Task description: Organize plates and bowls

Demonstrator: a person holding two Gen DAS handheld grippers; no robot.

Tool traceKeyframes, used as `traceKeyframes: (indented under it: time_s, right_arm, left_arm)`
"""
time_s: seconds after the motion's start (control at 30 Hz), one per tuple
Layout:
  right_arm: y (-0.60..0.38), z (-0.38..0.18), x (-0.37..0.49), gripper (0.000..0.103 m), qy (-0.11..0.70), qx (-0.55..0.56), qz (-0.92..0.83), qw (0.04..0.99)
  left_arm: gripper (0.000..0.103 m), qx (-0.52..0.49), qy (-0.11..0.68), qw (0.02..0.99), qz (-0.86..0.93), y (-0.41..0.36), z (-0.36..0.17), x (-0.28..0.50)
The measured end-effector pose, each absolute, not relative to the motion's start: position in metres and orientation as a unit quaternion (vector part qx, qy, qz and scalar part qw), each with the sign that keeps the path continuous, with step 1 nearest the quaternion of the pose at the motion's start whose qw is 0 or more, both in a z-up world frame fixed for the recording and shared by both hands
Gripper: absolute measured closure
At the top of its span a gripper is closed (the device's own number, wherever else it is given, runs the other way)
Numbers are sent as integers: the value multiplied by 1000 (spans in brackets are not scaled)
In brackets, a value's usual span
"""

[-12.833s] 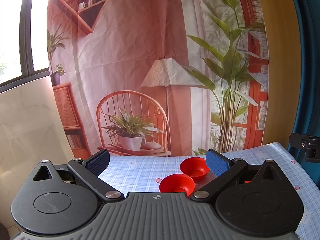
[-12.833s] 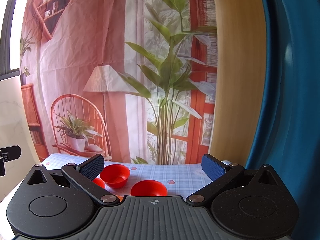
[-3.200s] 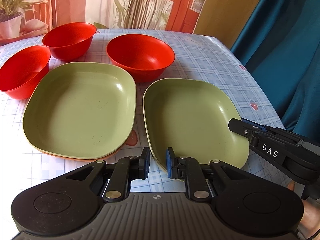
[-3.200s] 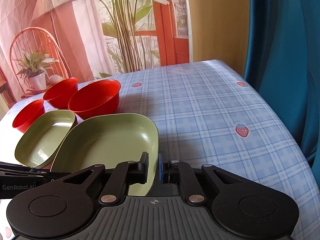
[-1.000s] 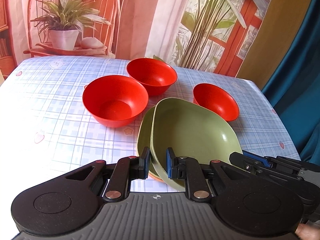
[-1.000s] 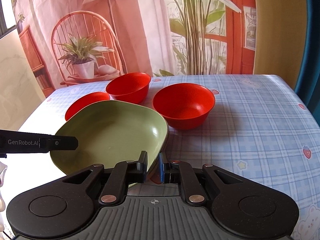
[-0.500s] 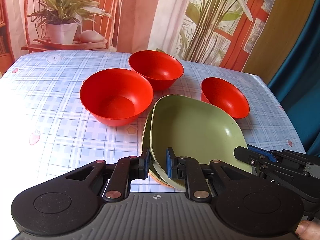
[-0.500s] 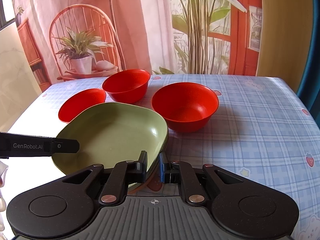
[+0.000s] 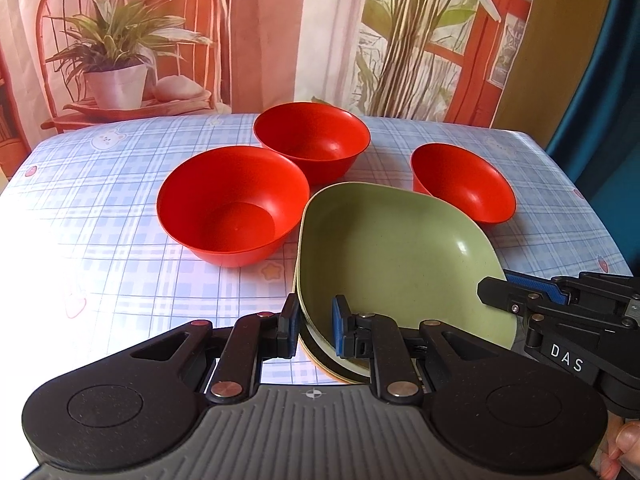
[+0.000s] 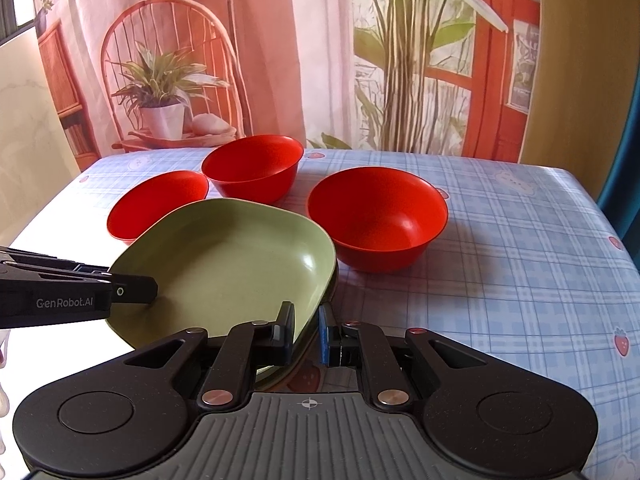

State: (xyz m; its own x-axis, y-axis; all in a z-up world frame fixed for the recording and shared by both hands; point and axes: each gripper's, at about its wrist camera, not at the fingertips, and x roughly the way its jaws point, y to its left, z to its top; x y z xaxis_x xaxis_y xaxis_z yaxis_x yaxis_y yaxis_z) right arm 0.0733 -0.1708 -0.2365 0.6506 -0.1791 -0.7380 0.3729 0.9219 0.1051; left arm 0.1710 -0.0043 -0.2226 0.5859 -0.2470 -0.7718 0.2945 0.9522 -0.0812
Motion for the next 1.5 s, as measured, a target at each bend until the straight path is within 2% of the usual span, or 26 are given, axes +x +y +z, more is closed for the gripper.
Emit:
traceKeyframes:
  time_s: [0.67,1.2,1.5]
  right_arm:
    - [-170,-238,72,91,392,127,-154,898]
    - [-158,-246,71,91,383,86,-171,904]
    - [-160,-235,66,91,371,101,-170,907]
  left_arm:
    - [85,-1,433,887,-160,12,-218,174]
    - [85,4,440,886,-147,7,-228,173]
    - [85,10,430,890,-152,5,-218,170]
